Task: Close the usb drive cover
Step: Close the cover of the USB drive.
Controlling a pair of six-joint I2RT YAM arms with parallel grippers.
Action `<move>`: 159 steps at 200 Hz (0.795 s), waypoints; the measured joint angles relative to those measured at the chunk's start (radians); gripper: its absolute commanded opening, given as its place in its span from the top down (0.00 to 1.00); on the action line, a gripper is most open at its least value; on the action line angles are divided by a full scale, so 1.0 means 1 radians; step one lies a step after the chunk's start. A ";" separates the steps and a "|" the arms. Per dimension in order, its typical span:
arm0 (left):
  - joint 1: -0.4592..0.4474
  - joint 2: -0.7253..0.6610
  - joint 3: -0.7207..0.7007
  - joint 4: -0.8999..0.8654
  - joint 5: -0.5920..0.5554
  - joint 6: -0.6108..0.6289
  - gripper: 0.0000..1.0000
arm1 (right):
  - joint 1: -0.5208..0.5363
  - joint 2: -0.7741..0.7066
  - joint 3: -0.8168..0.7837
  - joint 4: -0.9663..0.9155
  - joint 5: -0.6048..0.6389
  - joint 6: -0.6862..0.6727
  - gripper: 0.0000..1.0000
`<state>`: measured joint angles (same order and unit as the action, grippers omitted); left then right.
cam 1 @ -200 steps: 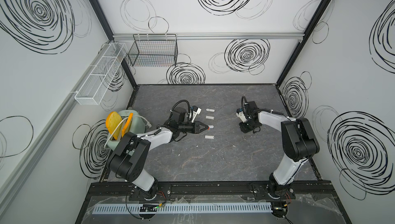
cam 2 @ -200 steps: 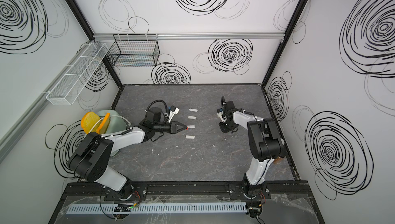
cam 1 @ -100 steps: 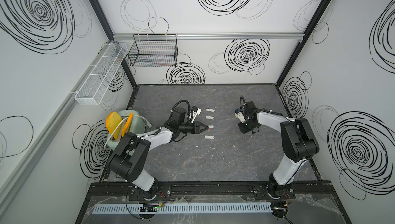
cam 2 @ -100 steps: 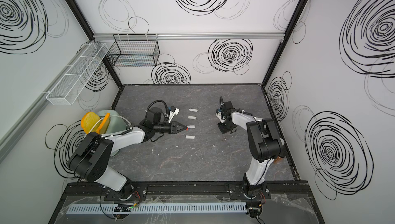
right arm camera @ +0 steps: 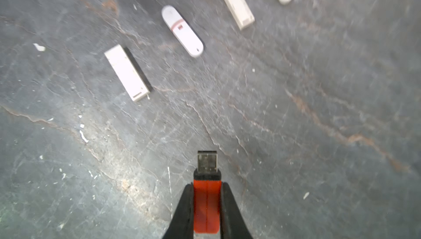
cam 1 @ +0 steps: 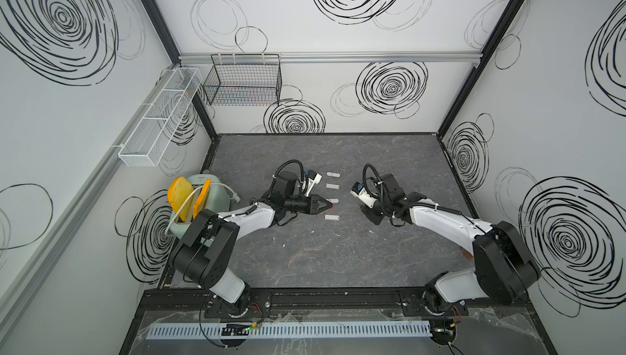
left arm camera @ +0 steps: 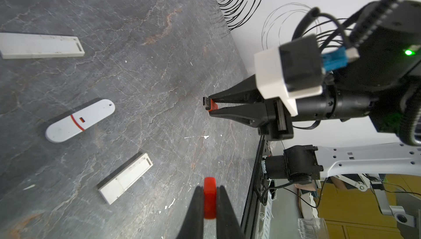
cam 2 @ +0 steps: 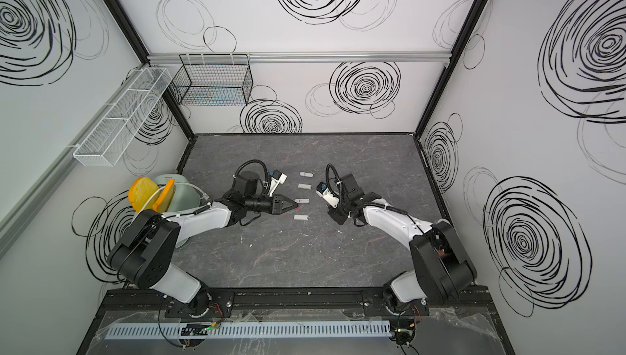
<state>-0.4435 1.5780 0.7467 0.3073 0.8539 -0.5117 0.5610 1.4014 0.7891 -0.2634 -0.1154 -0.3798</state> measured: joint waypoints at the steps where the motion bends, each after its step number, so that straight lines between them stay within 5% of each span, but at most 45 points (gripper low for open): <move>1: 0.000 0.000 0.000 0.000 0.000 0.000 1.00 | 0.004 -0.006 -0.006 0.007 -0.001 -0.003 0.95; 45: -0.017 0.006 0.014 -0.018 0.017 0.005 1.00 | 0.128 -0.130 -0.132 0.178 -0.022 -0.093 0.95; 159: -0.041 0.029 0.034 -0.032 0.037 0.037 1.00 | 0.248 -0.130 -0.182 0.358 0.008 -0.228 0.96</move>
<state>-0.4847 1.6070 0.7811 0.2749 0.8909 -0.4747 0.8085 1.2709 0.6067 0.0948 -0.1070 -0.6075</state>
